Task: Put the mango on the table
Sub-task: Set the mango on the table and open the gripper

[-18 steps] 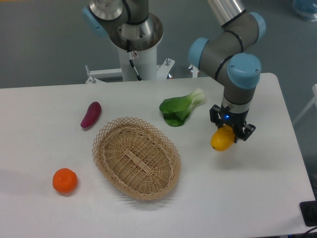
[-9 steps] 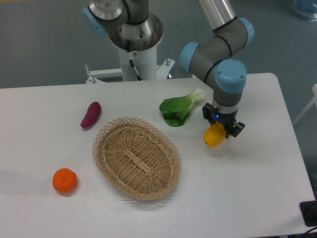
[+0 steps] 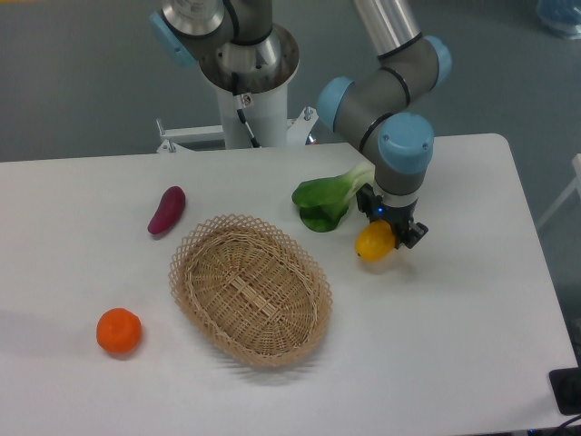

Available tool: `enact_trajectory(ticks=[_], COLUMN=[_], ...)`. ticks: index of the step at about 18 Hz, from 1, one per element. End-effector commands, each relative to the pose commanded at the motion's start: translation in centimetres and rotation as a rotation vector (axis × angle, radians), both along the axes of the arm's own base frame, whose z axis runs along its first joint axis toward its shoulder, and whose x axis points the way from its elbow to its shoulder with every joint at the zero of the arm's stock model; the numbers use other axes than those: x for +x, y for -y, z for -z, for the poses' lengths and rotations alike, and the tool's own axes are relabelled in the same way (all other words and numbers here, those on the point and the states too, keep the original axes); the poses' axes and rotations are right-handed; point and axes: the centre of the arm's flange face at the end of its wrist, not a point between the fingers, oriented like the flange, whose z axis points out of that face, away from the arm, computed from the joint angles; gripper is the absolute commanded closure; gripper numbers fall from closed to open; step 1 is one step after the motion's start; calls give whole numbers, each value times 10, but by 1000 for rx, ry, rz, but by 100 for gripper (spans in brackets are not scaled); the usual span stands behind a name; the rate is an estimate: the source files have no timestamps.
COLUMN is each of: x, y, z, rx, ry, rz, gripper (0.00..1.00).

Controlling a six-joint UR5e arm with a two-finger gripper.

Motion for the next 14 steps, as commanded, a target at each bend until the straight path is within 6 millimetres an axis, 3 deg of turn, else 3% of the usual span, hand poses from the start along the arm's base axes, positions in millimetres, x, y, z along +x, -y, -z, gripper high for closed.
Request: enact_trajectory(ticks=[2,7,14], x=[0,-2,-29], y=[-1,-1,-13], z=[0,-2,-37], rx=[1,2,40], ry=[-1,-7,-65], rz=[0,-11,-18], gripper=[1,0,0])
